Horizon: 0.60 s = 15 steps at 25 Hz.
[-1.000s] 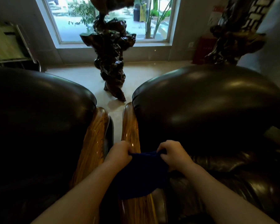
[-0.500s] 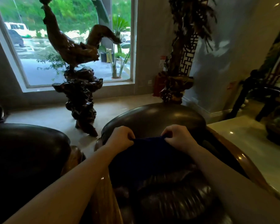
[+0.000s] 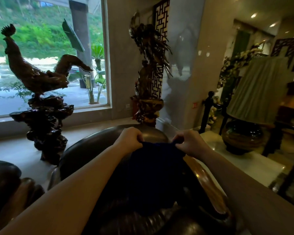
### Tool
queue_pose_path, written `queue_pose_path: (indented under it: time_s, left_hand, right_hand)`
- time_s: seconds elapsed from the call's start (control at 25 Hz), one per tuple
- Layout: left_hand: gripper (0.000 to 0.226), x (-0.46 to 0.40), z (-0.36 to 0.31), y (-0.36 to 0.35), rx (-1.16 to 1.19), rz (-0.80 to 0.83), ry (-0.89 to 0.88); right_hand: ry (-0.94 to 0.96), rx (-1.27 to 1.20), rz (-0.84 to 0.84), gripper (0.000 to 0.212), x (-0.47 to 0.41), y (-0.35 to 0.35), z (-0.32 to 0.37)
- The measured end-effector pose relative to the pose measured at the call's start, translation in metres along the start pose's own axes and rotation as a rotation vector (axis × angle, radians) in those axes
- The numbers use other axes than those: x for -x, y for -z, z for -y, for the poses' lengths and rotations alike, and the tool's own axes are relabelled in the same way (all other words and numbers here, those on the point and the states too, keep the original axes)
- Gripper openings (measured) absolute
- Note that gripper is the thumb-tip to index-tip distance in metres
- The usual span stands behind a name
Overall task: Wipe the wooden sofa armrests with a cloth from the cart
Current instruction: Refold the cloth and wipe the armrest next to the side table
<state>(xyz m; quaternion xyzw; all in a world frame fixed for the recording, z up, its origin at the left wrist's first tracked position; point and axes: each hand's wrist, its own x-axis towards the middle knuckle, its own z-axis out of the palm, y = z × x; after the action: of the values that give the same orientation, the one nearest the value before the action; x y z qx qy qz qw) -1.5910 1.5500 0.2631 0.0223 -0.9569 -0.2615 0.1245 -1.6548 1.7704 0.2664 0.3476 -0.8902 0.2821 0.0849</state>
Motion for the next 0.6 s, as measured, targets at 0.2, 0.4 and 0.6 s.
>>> queue_pose_path:
  time_s: [0.2, 0.4, 0.6]
  left_hand:
    - [0.011, -0.016, -0.090, -0.061, 0.073, 0.046, -0.004]
    - [0.011, -0.048, -0.144, -0.115, 0.079, 0.087, -0.052]
    - [0.014, -0.099, -0.174, -0.178, 0.064, 0.141, -0.059]
  right_hand:
    - [-0.042, 0.031, 0.008, 0.019, 0.042, 0.066, -0.081]
    - [-0.138, -0.006, 0.007, 0.024, 0.062, 0.098, -0.154]
    - [-0.197, 0.010, -0.001, 0.016, 0.061, 0.106, -0.232]
